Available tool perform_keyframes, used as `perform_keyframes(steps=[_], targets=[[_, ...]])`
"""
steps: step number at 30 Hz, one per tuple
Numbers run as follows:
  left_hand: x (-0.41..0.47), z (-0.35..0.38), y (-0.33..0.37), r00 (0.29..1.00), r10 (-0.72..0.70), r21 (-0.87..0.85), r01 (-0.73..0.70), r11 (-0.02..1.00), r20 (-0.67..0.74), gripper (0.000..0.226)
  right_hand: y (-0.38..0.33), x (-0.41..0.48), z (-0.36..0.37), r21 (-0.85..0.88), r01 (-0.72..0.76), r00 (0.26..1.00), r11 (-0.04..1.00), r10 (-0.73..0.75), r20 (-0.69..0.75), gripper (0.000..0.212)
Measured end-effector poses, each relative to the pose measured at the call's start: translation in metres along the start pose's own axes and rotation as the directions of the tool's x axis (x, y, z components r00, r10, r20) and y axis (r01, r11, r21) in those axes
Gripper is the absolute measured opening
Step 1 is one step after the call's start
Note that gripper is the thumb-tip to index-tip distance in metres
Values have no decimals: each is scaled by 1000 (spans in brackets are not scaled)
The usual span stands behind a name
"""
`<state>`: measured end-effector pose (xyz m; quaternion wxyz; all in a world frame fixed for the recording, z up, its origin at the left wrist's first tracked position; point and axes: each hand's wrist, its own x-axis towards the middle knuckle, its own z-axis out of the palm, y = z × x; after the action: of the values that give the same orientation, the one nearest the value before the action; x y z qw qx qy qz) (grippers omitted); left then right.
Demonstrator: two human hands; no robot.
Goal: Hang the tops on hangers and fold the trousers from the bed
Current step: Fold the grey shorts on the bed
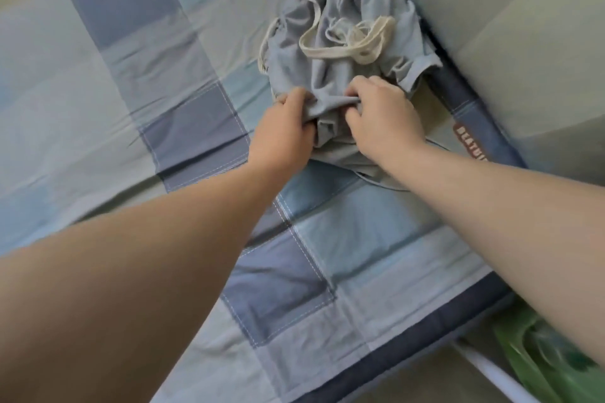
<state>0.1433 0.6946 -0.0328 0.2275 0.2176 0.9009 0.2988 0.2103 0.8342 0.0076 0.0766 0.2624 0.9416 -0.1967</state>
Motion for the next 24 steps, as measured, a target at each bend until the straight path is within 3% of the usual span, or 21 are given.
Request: perform_keyframes(steps=[6, 12, 17, 24], targets=[[-36, -33, 19, 999, -23, -122, 18, 992, -41, 5, -4, -44, -35, 107, 11, 999, 994, -7, -39, 18], [-126, -93, 56, 998, -60, -244, 57, 968, -5, 27, -43, -128, -101, 272, 86, 995, 958, -69, -72, 24], [-204, -177, 103, 980, -125, -356, 63, 932, -154, 36, -106, -196, -181, 350, 113, 989, 930, -73, -126, 24], [-295, -317, 136, 895, -180, -407, -2, 913, -408, 22, -213, -263, -293, 527, 169, 984, 833, -176, -39, 28]])
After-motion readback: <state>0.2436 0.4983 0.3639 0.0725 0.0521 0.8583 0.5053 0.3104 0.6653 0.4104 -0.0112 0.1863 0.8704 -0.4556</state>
